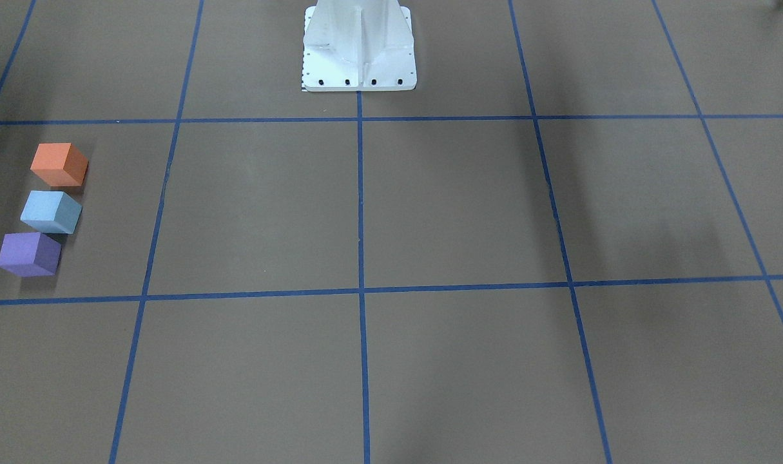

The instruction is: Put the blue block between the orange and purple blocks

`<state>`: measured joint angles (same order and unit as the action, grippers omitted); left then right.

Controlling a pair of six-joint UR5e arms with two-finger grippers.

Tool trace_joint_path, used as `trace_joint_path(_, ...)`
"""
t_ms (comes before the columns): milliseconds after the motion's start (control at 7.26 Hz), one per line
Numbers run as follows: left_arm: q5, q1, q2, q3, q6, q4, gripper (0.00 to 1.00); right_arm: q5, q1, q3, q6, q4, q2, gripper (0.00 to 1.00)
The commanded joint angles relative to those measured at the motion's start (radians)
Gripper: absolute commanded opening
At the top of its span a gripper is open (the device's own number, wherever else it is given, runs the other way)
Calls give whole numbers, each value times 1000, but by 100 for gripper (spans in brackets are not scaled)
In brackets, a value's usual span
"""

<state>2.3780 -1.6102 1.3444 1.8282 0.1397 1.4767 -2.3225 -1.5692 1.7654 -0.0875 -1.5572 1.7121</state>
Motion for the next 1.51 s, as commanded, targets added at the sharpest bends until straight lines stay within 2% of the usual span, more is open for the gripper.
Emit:
trace_joint_path(0,-3,1,1,2,-2,1,100,-3,2,0,0,0,0,100)
trace_joint_path(1377,-6,1,1,5,-9,1,100,3,21,-4,-3,0,1,100)
